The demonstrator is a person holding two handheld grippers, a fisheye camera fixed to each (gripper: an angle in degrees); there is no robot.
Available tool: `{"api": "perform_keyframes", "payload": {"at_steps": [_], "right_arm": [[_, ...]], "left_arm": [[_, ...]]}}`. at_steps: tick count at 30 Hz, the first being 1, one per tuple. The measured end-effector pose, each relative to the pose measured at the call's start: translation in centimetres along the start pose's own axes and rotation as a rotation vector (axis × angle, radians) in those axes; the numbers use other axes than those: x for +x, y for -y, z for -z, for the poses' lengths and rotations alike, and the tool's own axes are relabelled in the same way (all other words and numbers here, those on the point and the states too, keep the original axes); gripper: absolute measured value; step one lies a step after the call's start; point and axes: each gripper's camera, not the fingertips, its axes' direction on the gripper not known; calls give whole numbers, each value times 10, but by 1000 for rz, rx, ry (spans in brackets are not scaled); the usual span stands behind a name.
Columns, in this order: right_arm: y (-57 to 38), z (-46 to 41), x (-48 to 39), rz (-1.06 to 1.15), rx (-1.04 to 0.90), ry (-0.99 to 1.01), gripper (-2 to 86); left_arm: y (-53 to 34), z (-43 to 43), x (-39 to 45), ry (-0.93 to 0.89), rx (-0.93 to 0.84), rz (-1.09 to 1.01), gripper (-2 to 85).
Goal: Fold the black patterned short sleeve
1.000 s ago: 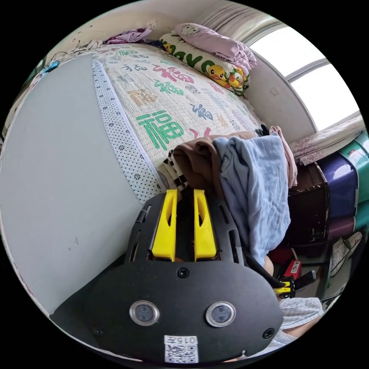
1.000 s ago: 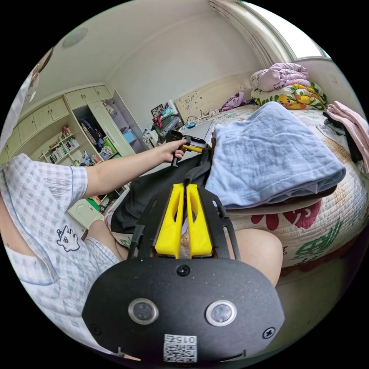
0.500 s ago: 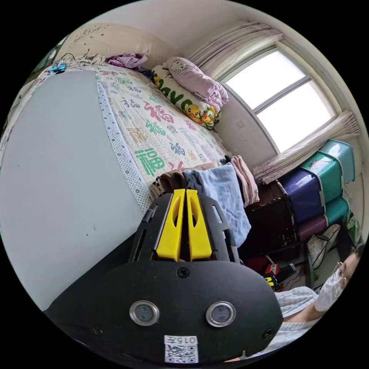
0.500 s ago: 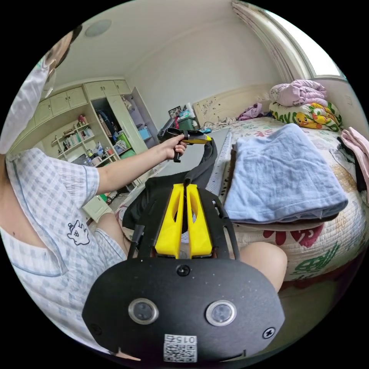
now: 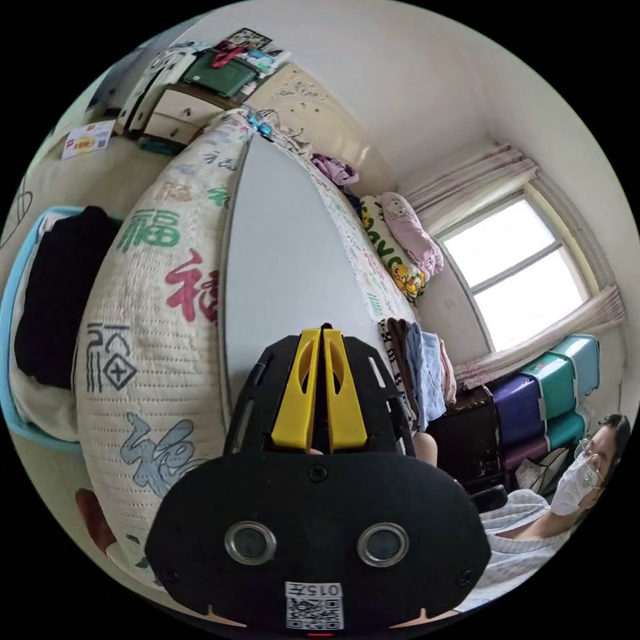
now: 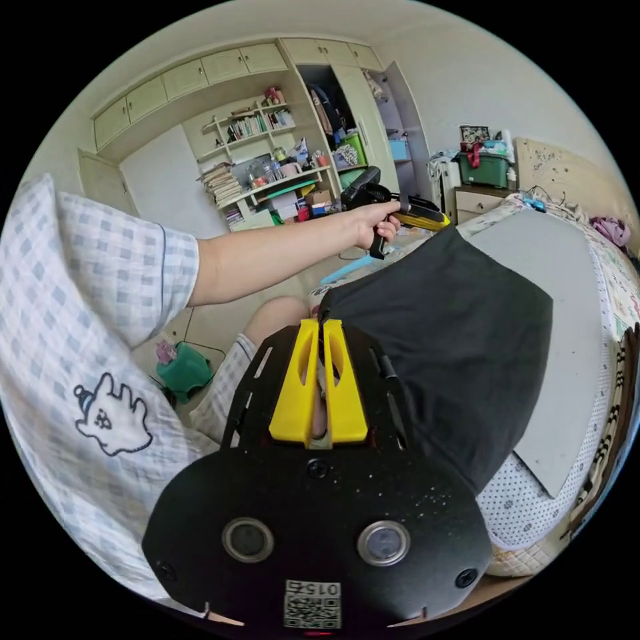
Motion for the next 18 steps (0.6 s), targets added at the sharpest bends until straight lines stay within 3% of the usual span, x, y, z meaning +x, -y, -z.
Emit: {"api": "perform_keyframes", "payload": {"at_steps": [5, 9, 18], "right_arm": [[-33, -42, 16, -29, -80, -22, -1], [-64, -61, 28, -26, -121, -44, -1], [-124, -105, 52, -3, -196, -44, 1]], "left_arm": [[-29, 25, -25, -61, 75, 28, 26], [-38, 27, -16, -75, 30, -27, 94], [-45, 21, 35, 216, -114, -215, 7]]}}
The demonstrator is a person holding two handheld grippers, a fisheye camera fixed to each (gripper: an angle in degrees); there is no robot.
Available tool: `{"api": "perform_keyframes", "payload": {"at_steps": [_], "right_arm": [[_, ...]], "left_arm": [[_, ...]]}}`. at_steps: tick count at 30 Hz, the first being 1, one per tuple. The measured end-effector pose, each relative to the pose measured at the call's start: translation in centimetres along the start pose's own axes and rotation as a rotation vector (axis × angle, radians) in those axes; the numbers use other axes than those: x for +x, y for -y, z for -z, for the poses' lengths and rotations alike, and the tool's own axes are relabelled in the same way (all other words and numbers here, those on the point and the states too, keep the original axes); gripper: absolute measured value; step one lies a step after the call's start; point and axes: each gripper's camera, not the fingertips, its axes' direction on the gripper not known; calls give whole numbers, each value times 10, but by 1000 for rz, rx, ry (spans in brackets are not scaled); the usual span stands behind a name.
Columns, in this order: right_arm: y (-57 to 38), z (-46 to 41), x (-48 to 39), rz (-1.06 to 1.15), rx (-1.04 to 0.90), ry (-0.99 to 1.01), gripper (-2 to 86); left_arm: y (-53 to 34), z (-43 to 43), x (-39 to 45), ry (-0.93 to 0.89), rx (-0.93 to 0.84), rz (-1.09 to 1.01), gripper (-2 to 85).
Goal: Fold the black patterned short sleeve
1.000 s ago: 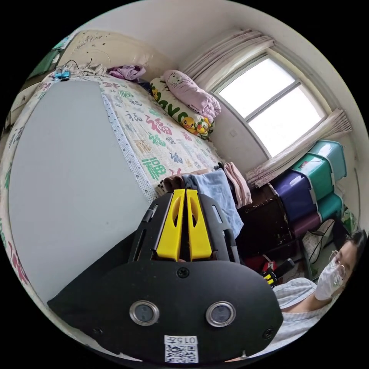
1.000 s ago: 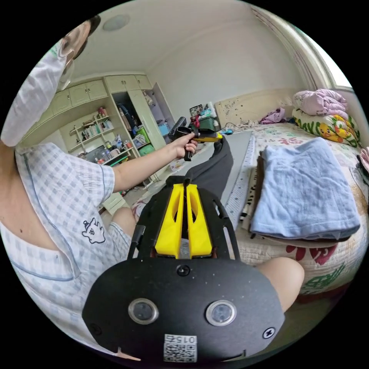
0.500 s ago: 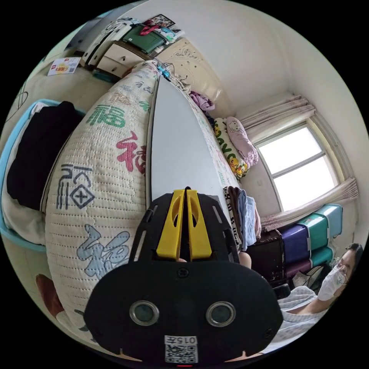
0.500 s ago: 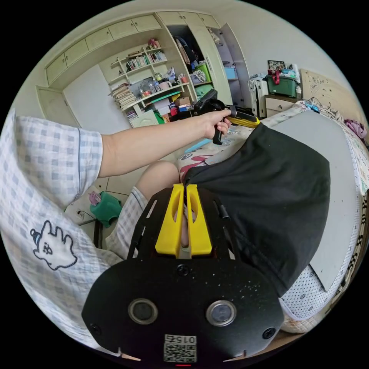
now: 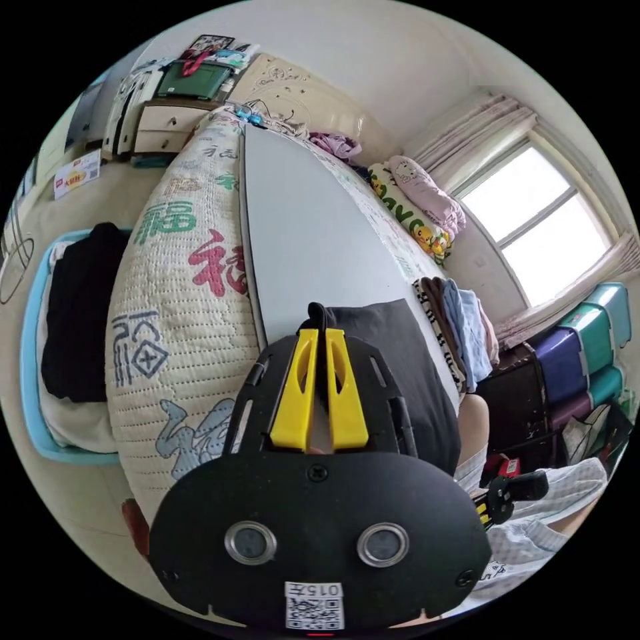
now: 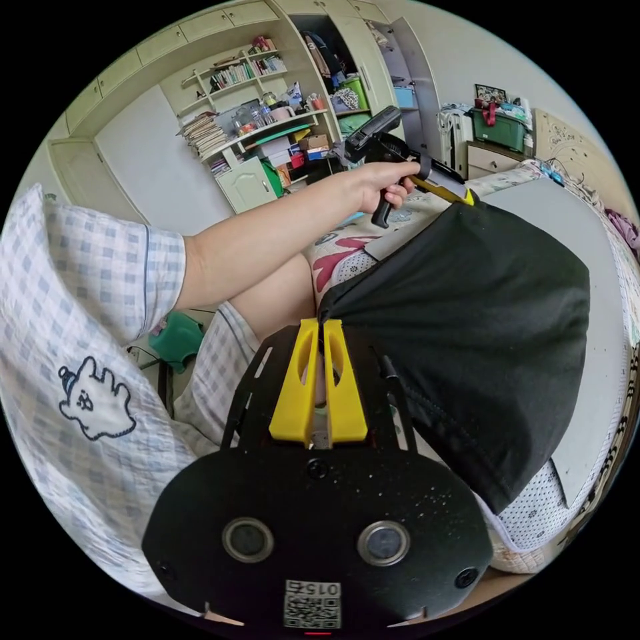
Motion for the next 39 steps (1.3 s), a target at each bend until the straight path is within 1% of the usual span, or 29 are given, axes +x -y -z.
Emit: {"api": "perform_keyframes", "payload": {"at_steps": [2, 4, 6, 7, 9, 11, 13, 15, 17, 19, 21, 22, 25, 29, 31, 33, 35, 39], "right_arm": [[-7, -22, 5, 4, -45, -15, 4], [-17, -57, 11, 15, -114, -76, 12], [-23, -69, 12, 35, -130, -111, 26], [-25, -68, 11, 55, -126, -92, 39], [-32, -57, 7, 99, -92, -33, 70], [-44, -39, 3, 118, -49, -23, 75], [-58, -15, 2, 142, -9, -29, 72], [-81, 20, 12, 143, 57, -77, 61], [-96, 45, 30, 89, 94, -149, 62], [-113, 63, 53, 34, 122, -219, 64], [-132, 69, 82, -9, 104, -305, 75], [-139, 68, 93, -23, 76, -329, 88], [-147, 62, 107, -30, 54, -327, 105], [-145, 29, 106, 15, -22, -379, 95], [-142, 16, 102, 35, -34, -413, 81], [-134, 2, 102, 26, -47, -448, 65], [-126, -2, 104, 11, -52, -434, 57], [-108, 3, 105, -5, -48, -431, 23]], "left_arm": [[-4, 0, 9, 75, -22, -25, 7], [-8, -4, 14, 112, -43, -30, 10], [-11, -5, 20, 136, -50, -43, 16], [-13, -2, 24, 152, -50, -50, 23], [-20, 6, 30, 189, -36, -48, 46], [-35, 26, 40, 233, -3, -52, 59], [-51, 48, 52, 237, 34, -62, 60], [-68, 70, 70, 186, 58, -80, 59], [-105, 90, 101, 118, 52, -127, 61], [-139, 99, 125, 101, 53, -133, 67], [-173, 100, 142, 97, 51, -98, 77], [-192, 98, 148, 124, 39, -48, 82], [-229, 86, 155, 187, -14, 74, 89], [-242, 55, 152, 166, -169, 114, 94], [-242, 47, 152, 186, -200, 99, 85], [-242, 41, 151, 229, -212, 108, 64], [-240, 37, 149, 210, -212, 111, 32], [-239, 37, 151, 206, -219, 77, 7]]}}
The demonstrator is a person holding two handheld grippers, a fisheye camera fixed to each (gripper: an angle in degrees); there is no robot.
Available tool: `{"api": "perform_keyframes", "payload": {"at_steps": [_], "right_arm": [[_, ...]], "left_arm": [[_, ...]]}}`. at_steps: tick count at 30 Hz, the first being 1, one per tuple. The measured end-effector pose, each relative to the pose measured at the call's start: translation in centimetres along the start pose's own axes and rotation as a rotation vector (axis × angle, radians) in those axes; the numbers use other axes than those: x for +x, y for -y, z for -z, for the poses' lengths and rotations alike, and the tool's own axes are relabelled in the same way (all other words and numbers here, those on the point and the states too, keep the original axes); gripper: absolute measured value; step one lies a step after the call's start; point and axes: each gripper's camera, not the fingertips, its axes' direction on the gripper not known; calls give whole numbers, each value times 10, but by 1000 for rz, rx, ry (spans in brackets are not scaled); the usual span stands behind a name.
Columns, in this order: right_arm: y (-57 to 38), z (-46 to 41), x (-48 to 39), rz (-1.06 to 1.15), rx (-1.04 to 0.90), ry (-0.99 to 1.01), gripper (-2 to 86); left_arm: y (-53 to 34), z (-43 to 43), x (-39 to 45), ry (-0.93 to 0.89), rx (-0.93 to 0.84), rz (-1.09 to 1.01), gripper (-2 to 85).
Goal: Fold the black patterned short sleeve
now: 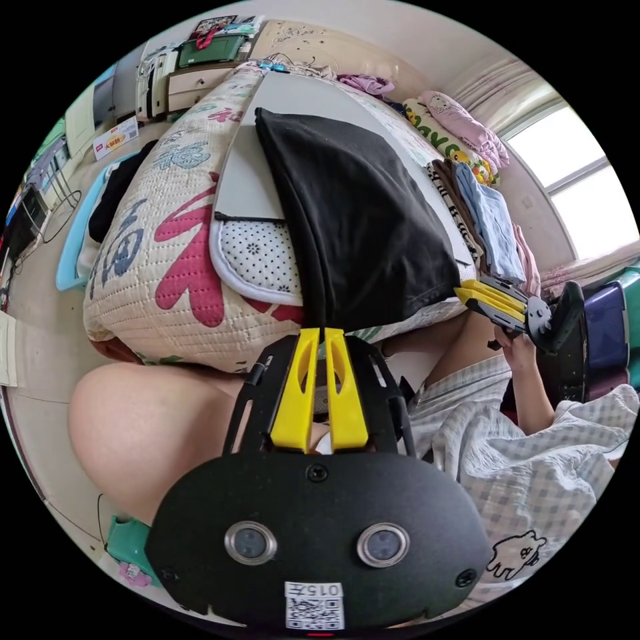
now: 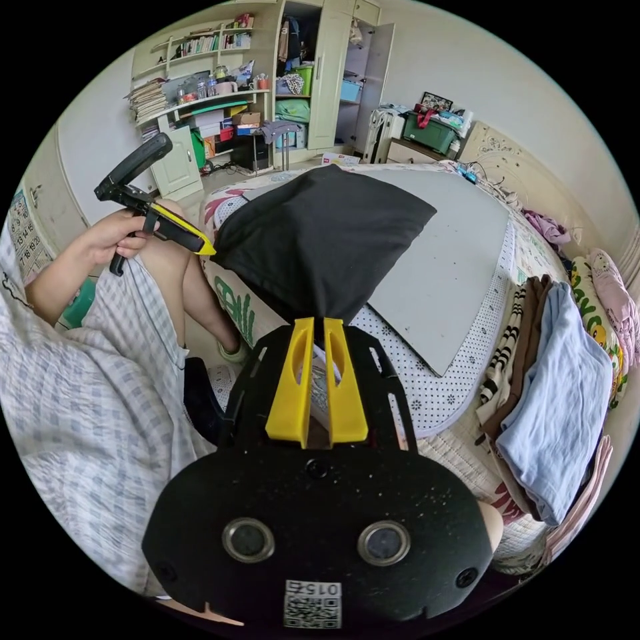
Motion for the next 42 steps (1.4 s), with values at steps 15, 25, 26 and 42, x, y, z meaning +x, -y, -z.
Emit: {"api": "perform_keyframes", "payload": {"at_steps": [15, 25, 26, 42], "right_arm": [[106, 40, 13, -33, -35, 156, 52], [226, 138, 186, -423, 320, 381, 102], [241, 135, 192, -433, 320, 386, 109], [556, 35, 202, -539, 60, 497, 141]], "left_arm": [[-10, 13, -18, 63, 44, 42, 8], [73, 103, -81, -57, 523, -41, 108], [97, 94, -94, -103, 519, -43, 113], [210, -3, -161, -285, 316, -58, 139]]}}
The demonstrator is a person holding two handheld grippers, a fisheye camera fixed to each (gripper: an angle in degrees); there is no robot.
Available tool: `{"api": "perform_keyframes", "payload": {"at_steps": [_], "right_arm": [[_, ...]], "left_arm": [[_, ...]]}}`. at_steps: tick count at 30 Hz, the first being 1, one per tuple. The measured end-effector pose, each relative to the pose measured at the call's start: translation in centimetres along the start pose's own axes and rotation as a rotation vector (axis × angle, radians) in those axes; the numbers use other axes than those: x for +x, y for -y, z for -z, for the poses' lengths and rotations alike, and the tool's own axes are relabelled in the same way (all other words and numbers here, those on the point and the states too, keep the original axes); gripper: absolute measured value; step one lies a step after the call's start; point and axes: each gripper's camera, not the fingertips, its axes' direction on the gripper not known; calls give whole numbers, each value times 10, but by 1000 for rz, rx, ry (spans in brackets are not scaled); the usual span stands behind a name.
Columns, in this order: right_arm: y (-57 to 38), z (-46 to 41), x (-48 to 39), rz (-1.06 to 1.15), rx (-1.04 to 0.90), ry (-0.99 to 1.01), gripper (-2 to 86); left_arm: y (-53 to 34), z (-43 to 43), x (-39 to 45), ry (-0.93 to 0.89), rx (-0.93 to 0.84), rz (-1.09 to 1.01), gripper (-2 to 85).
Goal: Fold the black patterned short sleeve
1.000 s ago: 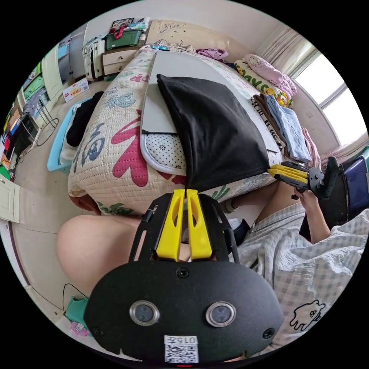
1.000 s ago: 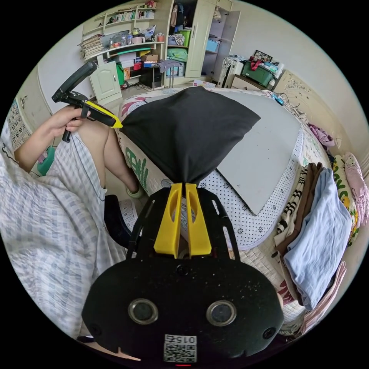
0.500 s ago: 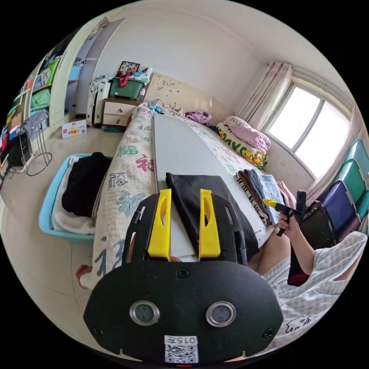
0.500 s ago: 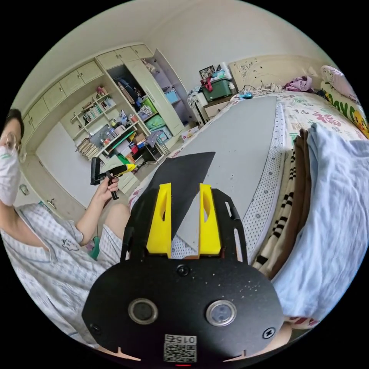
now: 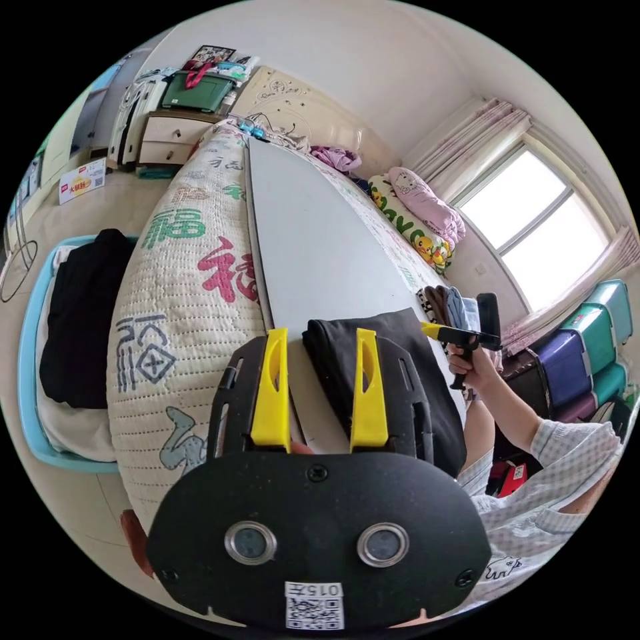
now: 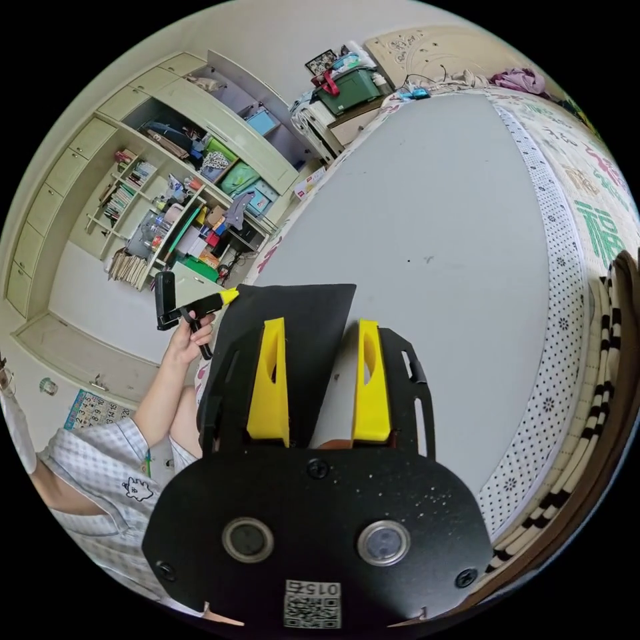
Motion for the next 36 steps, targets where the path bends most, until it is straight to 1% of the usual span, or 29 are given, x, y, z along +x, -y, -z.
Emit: {"api": "perform_keyframes", "payload": {"at_steps": [5, 9, 11, 12, 15, 17, 18, 20, 25, 26, 29, 33, 36], "right_arm": [[30, -15, -45, -31, 0, 42, 122], [49, -29, -93, -44, -22, 30, 95], [52, -30, -116, -53, -12, 32, 79], [51, -25, -132, -56, 17, 50, 63], [43, -3, -186, -17, 98, 135, 27], [32, 18, -232, 45, 155, 119, 18], [21, 37, -265, 100, 211, 121, 14], [0, 70, -312, 172, 299, 139, 10], [-71, 170, -429, 320, 512, 160, 6], [-79, 181, -440, 333, 535, 164, 6], [-116, 234, -493, 387, 642, 138, 6], [-162, 298, -564, 459, 760, -8, 5], [-179, 338, -599, 476, 805, -112, 5]], "left_arm": [[-3, -14, -12, -100, -27, -6, 120], [-1, -27, -17, -124, -68, 1, 99], [-1, -41, -14, -151, -150, -9, 69], [-2, -43, -12, -148, -157, -16, 62], [-12, -28, 10, -146, -65, -81, 45], [-23, -4, 37, -239, 26, -126, 40], [-26, 3, 47, -252, 48, -151, 39], [-41, 32, 96, -227, 134, -282, 36], [-72, 67, 191, -223, 244, -488, 32], [-79, 70, 213, -231, 265, -535, 31], [-96, 64, 268, -260, 293, -657, 29], [-110, 36, 329, -288, 327, -773, 28], [-108, -1, 367, -382, 340, -809, 26]]}}
